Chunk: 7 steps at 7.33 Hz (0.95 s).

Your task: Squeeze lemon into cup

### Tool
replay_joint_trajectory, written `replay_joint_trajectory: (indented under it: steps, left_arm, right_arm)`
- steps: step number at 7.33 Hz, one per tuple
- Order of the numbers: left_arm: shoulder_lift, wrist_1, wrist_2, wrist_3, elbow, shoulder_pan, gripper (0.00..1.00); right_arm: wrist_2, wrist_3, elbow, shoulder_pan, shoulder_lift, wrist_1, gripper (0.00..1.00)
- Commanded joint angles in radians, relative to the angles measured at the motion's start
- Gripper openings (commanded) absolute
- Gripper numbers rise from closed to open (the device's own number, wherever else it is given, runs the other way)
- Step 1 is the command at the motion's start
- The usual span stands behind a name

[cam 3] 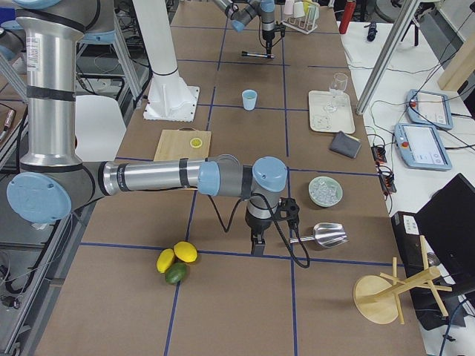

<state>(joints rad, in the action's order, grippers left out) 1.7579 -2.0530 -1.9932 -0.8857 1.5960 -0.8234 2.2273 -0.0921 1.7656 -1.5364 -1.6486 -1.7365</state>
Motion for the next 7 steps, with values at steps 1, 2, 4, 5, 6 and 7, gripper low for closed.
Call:
replay_joint_trajectory:
  steps: [1, 2, 4, 5, 6, 7]
  left_arm:
    - [-0.003, -0.007, 0.001, 0.063, -0.005, 0.001, 1.00]
    - [-0.005, -0.007, -0.002, 0.065, 0.008, -0.002, 1.00]
    - [-0.017, 0.014, -0.068, 0.086, 0.079, -0.105, 1.00]
    - [-0.049, 0.020, -0.157, 0.247, 0.079, -0.213, 1.00]
    - [-0.099, 0.060, -0.192, 0.489, 0.078, -0.356, 1.00]
    - [-0.100, 0.188, -0.197, 0.707, 0.079, -0.472, 1.00]
  right_arm:
    - [0.000, 0.000, 0.000, -0.001, 0.001, 0.000, 1.00]
    - [0.000, 0.000, 0.000, -0.001, 0.001, 0.000, 1.00]
    - [0.002, 0.000, 0.000, -0.001, 0.003, 0.000, 1.00]
    - [0.002, 0.000, 0.000, -0.001, 0.003, 0.000, 1.00]
    - [0.002, 0.000, 0.000, -0.001, 0.007, 0.000, 1.00]
    - [0.002, 0.000, -0.002, -0.001, 0.010, 0.000, 1.00]
